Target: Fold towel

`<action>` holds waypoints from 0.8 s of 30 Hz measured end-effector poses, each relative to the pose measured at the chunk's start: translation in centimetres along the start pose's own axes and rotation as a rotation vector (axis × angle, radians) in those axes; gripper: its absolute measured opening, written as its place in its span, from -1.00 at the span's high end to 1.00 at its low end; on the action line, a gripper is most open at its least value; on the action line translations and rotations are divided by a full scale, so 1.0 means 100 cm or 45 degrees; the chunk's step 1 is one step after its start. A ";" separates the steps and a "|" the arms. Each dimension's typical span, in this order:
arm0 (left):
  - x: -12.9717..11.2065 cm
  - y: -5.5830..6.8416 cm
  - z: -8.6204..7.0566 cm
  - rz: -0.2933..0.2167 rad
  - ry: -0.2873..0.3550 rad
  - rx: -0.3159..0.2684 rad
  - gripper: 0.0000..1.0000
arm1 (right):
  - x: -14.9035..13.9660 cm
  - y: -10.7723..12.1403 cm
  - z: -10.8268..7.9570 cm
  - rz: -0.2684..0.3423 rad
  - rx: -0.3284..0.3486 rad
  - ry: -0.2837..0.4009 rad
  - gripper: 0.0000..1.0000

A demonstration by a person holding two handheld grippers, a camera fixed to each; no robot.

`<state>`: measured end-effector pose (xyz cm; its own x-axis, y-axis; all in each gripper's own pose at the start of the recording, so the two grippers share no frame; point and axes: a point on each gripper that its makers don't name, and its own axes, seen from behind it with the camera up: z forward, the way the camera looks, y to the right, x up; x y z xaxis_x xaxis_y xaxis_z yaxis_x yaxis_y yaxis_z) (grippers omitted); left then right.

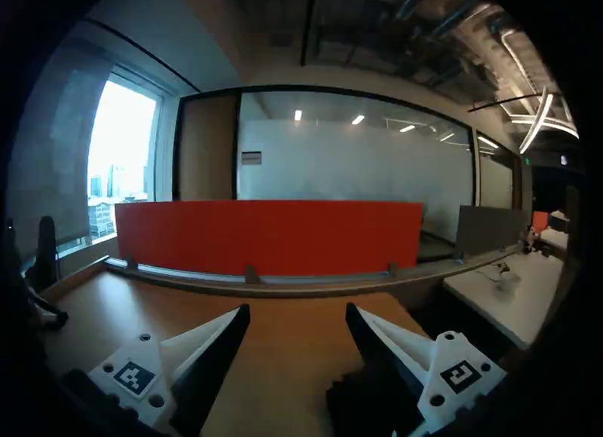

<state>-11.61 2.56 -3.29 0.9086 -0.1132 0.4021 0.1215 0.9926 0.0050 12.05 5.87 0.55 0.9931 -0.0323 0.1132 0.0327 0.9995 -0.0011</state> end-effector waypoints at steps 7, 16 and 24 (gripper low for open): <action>0.045 -0.013 0.007 0.044 0.180 0.042 -0.82 | 0.013 -0.033 0.004 -0.012 0.033 0.020 -0.97; 0.090 -0.026 0.008 0.044 0.335 0.081 -0.82 | 0.011 -0.073 0.009 -0.024 0.087 -0.006 -0.97; 0.128 -0.031 -0.003 0.037 0.472 0.081 -0.82 | 0.013 -0.096 0.009 -0.036 0.106 -0.005 -0.97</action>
<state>-0.28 -1.96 1.56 0.9957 -0.0816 0.0440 0.0789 0.9951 0.0599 12.90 -3.77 1.64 0.9914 -0.0605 0.1160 0.0507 0.9951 0.0850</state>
